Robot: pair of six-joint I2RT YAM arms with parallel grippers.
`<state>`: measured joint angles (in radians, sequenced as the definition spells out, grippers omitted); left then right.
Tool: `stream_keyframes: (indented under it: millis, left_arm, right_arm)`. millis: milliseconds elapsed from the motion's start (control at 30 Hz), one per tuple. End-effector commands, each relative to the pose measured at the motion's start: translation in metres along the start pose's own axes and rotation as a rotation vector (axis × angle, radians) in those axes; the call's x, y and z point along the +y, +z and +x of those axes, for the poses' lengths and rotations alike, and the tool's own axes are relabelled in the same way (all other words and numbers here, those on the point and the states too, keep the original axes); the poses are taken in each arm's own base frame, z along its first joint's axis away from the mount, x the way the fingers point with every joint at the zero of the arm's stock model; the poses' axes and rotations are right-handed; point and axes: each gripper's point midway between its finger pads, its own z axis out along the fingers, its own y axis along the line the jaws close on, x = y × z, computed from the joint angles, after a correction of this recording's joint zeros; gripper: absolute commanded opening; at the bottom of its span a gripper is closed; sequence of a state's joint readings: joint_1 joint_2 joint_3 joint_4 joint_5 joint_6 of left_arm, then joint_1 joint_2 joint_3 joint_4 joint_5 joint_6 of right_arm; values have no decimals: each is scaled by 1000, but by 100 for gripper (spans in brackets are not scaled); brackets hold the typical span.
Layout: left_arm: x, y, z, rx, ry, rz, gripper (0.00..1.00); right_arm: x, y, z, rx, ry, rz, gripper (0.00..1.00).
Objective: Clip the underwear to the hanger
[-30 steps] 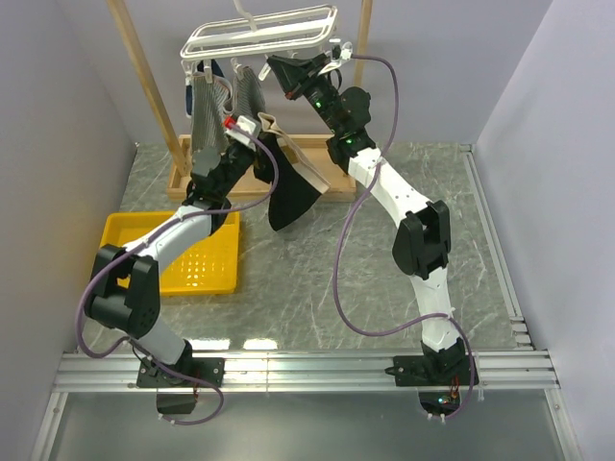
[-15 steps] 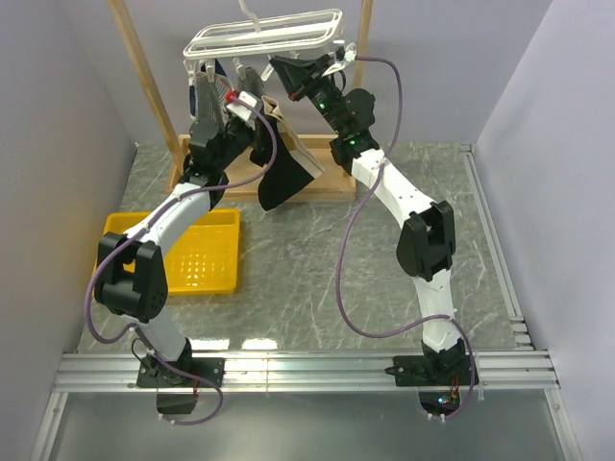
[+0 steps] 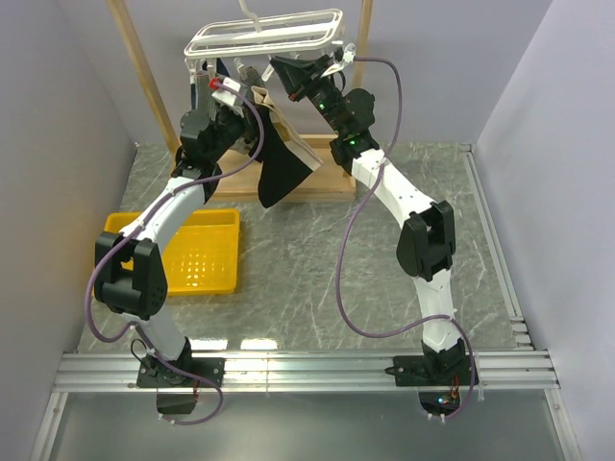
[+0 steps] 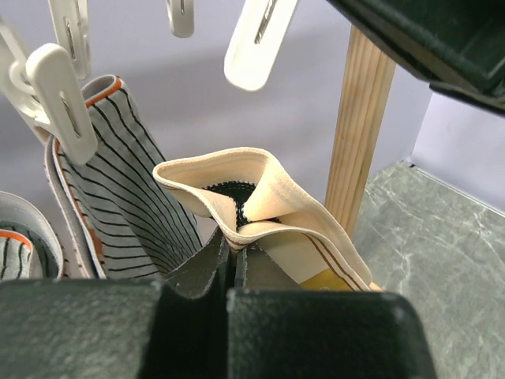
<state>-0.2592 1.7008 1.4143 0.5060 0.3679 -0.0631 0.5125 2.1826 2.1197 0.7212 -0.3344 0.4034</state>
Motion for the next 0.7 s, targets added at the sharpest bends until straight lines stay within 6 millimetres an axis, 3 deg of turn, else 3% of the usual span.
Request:
stream_keyframes:
  millis: [0, 667]
  left_arm:
    - [1, 6, -36, -90, 3, 4, 0]
    - [8, 12, -60, -144, -11, -8, 0]
  right_arm:
    - [24, 0, -26, -15, -22, -69, 0]
    - [22, 0, -19, 1, -30, -69, 0]
